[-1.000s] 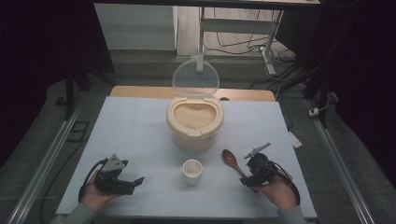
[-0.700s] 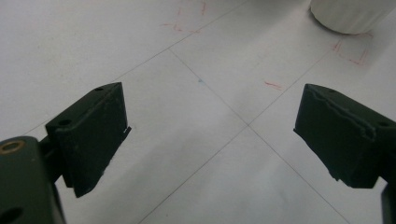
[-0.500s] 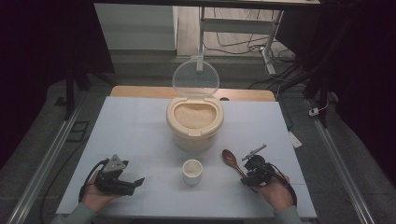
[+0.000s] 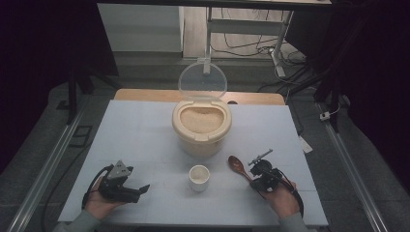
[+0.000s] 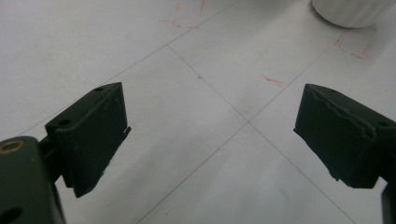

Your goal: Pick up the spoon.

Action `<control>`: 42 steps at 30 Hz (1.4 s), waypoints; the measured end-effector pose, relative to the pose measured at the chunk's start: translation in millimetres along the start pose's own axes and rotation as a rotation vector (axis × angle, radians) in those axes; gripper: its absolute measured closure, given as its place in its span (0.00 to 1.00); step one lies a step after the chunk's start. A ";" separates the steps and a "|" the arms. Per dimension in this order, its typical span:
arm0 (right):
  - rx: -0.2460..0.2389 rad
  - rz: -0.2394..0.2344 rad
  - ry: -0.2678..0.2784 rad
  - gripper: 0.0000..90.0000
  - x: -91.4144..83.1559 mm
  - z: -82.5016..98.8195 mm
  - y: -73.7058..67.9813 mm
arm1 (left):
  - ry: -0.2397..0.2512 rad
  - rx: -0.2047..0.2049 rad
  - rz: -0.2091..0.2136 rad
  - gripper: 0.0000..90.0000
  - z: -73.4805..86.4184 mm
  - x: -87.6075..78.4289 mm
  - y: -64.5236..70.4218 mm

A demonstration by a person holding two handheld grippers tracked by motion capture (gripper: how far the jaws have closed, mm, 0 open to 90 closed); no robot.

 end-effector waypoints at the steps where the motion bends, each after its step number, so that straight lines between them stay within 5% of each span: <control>1: 0.001 -0.003 0.005 0.88 0.0 0.0 0.0 | 0.001 0.000 0.000 0.11 0.0 0.0 -0.1; 6: 0.001 -0.039 0.026 0.88 -3.5 -0.1 3.1 | -0.002 0.004 0.000 0.11 0.3 0.0 -0.2; 22: 0.018 -0.158 0.227 0.88 -40.0 -10.7 9.4 | -0.009 0.012 -0.003 0.11 1.3 0.6 -0.4; 29: -0.024 -0.213 0.306 0.88 -57.3 -18.5 2.9 | -0.015 0.016 -0.008 0.11 2.2 1.3 -1.1; 42: -0.096 -0.263 0.356 0.88 -68.2 -27.1 -11.0 | -0.016 0.013 -0.011 0.11 2.6 1.7 -2.0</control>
Point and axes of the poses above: each handheld gripper's, and its own axes: x roughly forward along the jaws, z roughly out of its underside, y roughly to its right, the point moved 4 cm from there along x, roughly forward along the jaws, and after that the axes turned 13 degrees about y, right-handed, at the moved point
